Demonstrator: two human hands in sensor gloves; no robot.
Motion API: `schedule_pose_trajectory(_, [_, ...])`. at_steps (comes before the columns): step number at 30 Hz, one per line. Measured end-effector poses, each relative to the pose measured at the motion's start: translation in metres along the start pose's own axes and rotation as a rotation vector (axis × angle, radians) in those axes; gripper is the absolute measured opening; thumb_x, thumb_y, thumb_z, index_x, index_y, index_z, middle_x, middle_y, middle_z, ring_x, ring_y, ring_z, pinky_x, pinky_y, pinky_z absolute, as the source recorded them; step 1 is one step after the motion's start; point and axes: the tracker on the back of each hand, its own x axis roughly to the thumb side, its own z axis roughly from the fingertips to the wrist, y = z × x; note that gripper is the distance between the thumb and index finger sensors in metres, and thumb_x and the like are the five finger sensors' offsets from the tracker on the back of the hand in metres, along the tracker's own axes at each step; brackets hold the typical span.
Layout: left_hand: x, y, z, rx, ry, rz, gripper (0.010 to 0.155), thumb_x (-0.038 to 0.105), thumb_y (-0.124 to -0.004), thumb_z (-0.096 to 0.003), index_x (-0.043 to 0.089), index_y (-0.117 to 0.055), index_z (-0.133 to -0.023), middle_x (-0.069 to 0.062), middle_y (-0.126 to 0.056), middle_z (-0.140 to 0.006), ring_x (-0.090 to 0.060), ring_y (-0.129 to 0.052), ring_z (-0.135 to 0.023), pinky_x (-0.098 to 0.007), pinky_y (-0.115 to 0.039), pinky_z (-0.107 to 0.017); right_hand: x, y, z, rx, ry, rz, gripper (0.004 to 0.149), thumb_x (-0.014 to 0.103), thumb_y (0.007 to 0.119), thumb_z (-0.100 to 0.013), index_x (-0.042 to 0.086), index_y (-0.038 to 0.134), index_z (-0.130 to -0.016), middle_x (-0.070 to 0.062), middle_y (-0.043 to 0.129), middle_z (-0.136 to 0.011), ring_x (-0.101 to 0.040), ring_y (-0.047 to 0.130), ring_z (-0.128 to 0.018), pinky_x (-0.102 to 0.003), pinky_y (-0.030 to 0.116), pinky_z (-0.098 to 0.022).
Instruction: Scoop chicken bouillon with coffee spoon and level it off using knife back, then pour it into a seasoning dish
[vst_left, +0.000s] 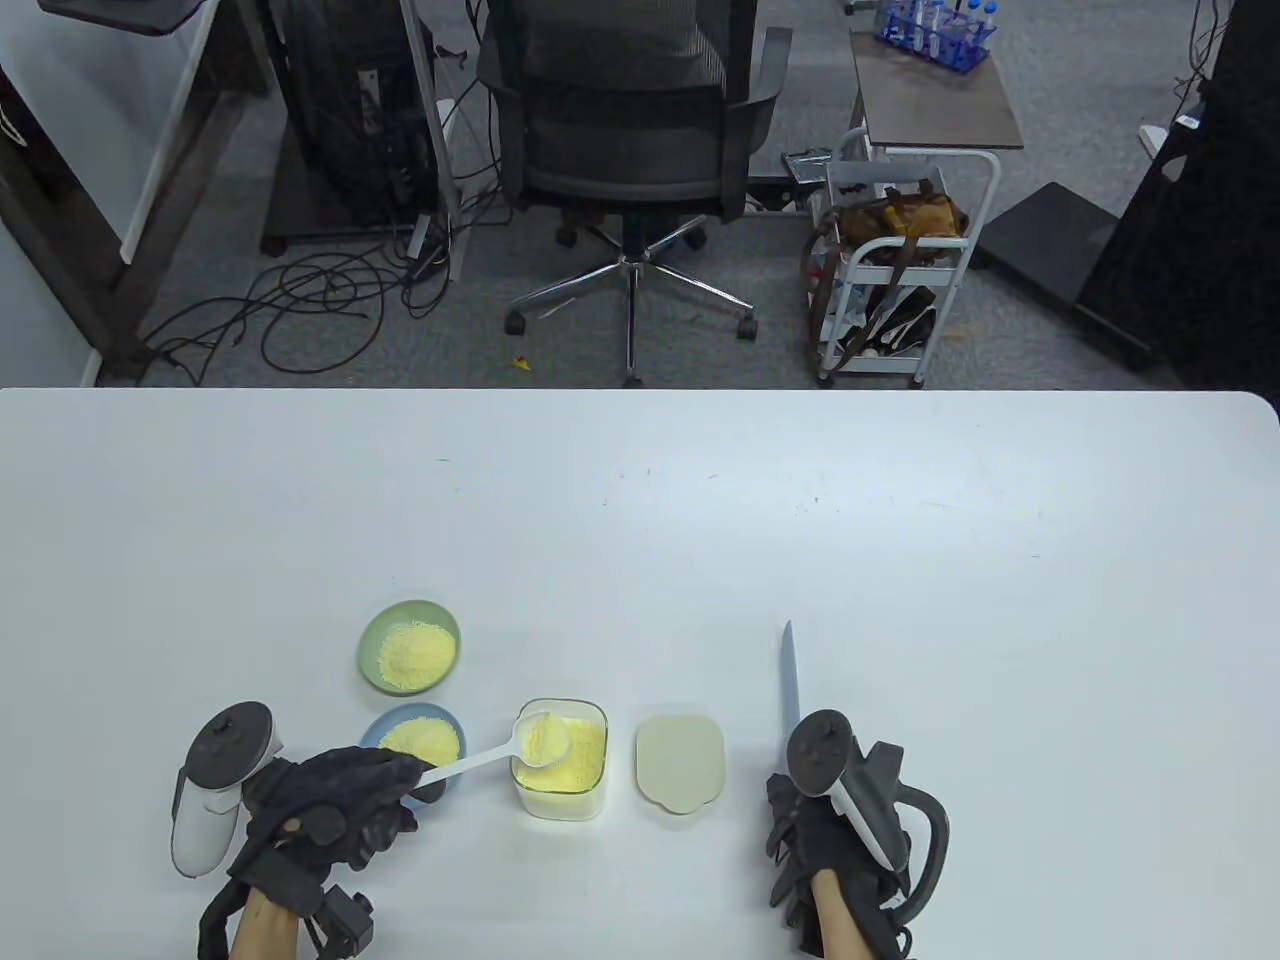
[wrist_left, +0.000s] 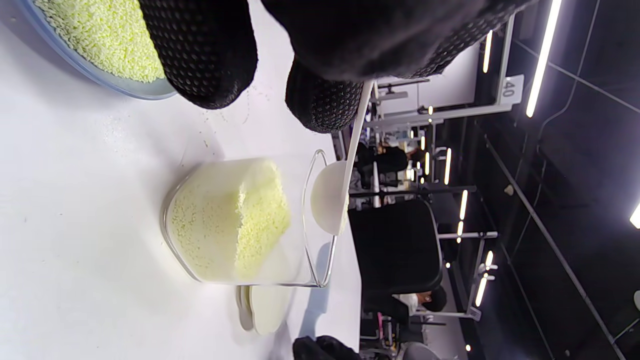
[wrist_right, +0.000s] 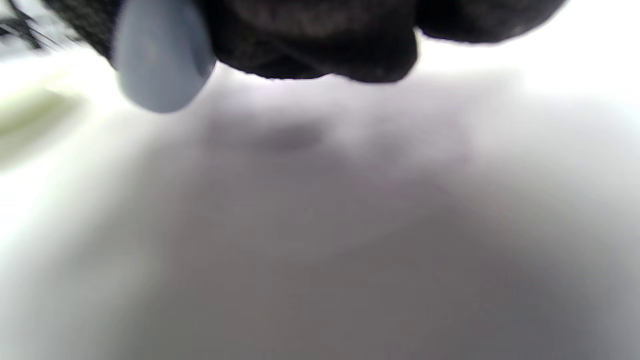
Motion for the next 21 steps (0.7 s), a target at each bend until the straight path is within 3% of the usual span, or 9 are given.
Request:
schedule_pose_trajectory(3, [0.0, 0.0, 0.0, 0.005, 0.002, 0.004, 0.045, 0.036, -0.08, -0.0452, -0.004, -0.092, -0.062, 0.004, -0.094, -0.012, 0.004, -0.082, 0.009, -0.032, -0.083, -0.039, 0.043, -0.024, 0.032, -0.03, -0.278, -0.152, 0.045, 0.039, 0.082, -0.044, 0.002, 0.076, -0.07, -0.014, 0.087, -0.045, -0.017, 0.085, -0.018, -0.042, 0.078, -0.023])
schedule_pose_trajectory(5, [0.0, 0.001, 0.001, 0.006, 0.002, 0.005, 0.045, 0.036, -0.08, -0.0451, -0.004, -0.092, -0.062, 0.004, -0.095, -0.011, 0.005, -0.082, 0.009, -0.032, -0.083, -0.039, 0.064, -0.031, 0.046, -0.028, -0.383, -0.179, 0.045, 0.038, 0.083, -0.044, 0.002, 0.077, -0.07, -0.014, 0.087, -0.045, -0.017, 0.085, -0.018, -0.043, 0.078, -0.023])
schedule_pose_trajectory(9, [-0.001, 0.002, 0.002, 0.011, 0.004, 0.011, 0.045, 0.036, -0.08, -0.0452, -0.004, -0.092, -0.062, 0.004, -0.095, -0.012, 0.005, -0.082, 0.009, -0.032, -0.083, -0.039, 0.11, -0.022, 0.069, 0.052, -0.569, -0.211, 0.045, 0.039, 0.082, -0.045, 0.003, 0.077, -0.07, -0.014, 0.087, -0.045, -0.017, 0.085, -0.018, -0.042, 0.078, -0.023])
schedule_pose_trajectory(14, [0.0, 0.001, 0.002, -0.003, -0.001, 0.018, 0.045, 0.036, -0.08, -0.0451, -0.004, -0.092, -0.062, 0.004, -0.095, -0.011, 0.005, -0.082, 0.009, -0.032, -0.083, -0.039, 0.135, 0.003, 0.073, 0.11, -0.593, -0.14, 0.044, 0.039, 0.081, -0.046, 0.003, 0.076, -0.07, -0.013, 0.087, -0.045, -0.016, 0.086, -0.018, -0.041, 0.078, -0.023])
schedule_pose_trajectory(21, [0.0, 0.002, 0.003, 0.002, -0.001, 0.014, 0.045, 0.036, -0.08, -0.0451, -0.004, -0.092, -0.062, 0.003, -0.095, -0.011, 0.005, -0.082, 0.009, -0.032, -0.083, -0.039, 0.129, 0.003, 0.071, 0.07, -0.552, -0.119, 0.044, 0.039, 0.081, -0.045, 0.003, 0.077, -0.07, -0.013, 0.087, -0.044, -0.017, 0.085, -0.017, -0.042, 0.078, -0.023])
